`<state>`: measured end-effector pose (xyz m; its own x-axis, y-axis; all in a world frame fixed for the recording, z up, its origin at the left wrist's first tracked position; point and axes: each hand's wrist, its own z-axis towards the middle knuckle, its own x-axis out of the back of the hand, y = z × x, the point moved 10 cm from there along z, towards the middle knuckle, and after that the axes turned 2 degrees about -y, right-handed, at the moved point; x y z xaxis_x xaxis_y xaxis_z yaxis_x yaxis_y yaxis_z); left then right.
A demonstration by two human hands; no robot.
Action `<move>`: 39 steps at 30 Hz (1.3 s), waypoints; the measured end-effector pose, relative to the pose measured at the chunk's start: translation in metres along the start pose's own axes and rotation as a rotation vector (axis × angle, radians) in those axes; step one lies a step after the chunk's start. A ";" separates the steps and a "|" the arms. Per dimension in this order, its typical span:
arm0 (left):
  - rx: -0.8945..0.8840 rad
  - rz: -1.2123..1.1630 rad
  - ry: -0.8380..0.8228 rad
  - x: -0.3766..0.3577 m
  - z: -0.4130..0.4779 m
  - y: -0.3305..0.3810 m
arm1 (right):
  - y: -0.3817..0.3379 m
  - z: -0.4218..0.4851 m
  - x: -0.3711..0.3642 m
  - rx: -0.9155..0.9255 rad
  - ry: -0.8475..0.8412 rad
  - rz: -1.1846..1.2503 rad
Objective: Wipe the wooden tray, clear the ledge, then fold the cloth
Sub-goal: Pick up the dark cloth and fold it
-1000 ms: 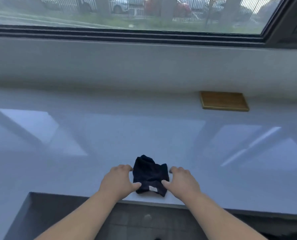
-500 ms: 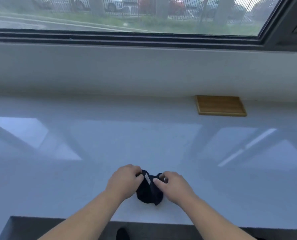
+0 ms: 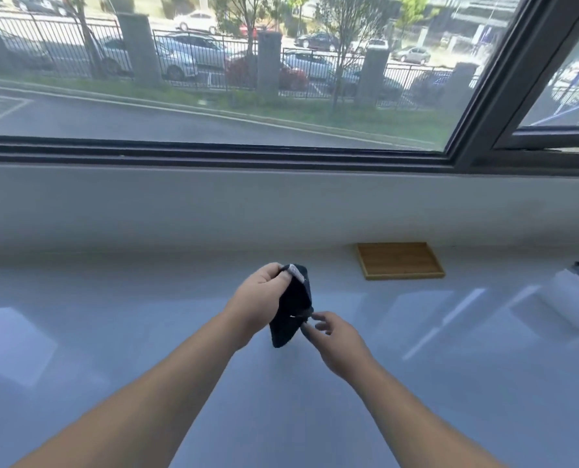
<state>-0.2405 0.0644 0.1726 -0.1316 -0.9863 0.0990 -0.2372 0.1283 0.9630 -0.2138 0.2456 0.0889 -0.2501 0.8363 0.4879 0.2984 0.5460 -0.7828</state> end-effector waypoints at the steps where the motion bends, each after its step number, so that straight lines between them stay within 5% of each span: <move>1: 0.005 -0.031 -0.023 0.000 0.002 0.005 | -0.001 0.002 0.000 -0.006 -0.016 0.060; 8: 0.078 -0.333 -0.149 -0.001 0.013 0.035 | -0.023 0.016 -0.011 0.057 -0.167 0.307; 11: 0.108 -0.424 -0.167 0.000 0.015 0.038 | -0.025 0.024 -0.030 0.051 -0.374 0.396; 16: 0.154 -0.502 -0.120 0.000 0.017 0.036 | 0.003 0.018 -0.060 -0.190 -0.624 0.579; 27: 0.176 -0.671 0.064 0.030 0.015 0.016 | 0.023 0.033 -0.048 -0.446 -0.666 0.650; 34: 0.181 -0.674 0.030 0.025 0.017 0.025 | -0.003 0.047 -0.037 -0.280 -0.583 0.897; 39: 0.182 -0.629 -0.003 0.021 0.020 0.033 | -0.019 0.048 -0.032 -0.164 -0.613 0.814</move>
<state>-0.2700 0.0497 0.2015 0.0824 -0.8785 -0.4705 -0.4290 -0.4574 0.7789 -0.2554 0.2059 0.0691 -0.3289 0.8114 -0.4831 0.6980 -0.1357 -0.7031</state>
